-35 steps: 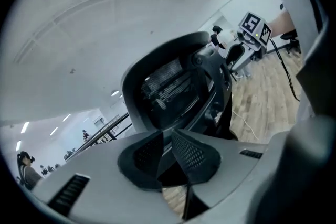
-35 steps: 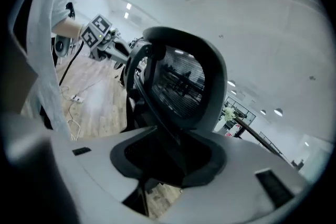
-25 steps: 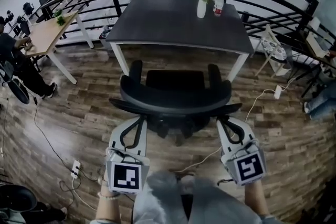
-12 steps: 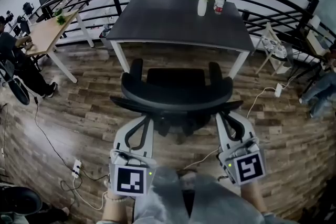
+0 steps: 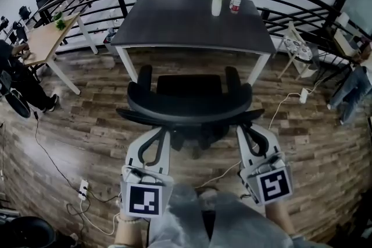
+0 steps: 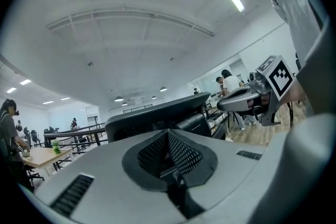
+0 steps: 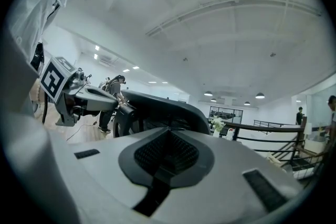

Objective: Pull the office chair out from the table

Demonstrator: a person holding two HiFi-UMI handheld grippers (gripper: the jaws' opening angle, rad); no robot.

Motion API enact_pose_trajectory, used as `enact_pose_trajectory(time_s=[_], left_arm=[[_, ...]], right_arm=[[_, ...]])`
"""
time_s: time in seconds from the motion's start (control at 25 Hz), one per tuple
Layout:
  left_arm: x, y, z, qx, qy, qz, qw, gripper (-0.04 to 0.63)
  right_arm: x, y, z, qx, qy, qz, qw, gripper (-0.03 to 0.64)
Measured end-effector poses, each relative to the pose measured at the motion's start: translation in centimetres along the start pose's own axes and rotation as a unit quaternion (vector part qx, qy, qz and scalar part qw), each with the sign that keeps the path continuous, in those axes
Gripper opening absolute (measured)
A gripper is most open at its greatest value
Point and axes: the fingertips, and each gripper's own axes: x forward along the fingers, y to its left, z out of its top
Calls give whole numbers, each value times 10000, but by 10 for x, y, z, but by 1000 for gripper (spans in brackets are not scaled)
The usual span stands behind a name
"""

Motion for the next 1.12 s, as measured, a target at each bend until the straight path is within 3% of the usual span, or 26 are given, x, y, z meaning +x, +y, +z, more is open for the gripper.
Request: enact_pose_trajectory(time_s=[0.84,1.12], left_arm=[[-4,18,-7,-42,5,264,9996,12],[-4,15,-9,-223,-4,239,9995,12]], right_arm=[[6,5,-11,13,138,91,9999,2],[4,5,-16,43,190,104,9998,2]])
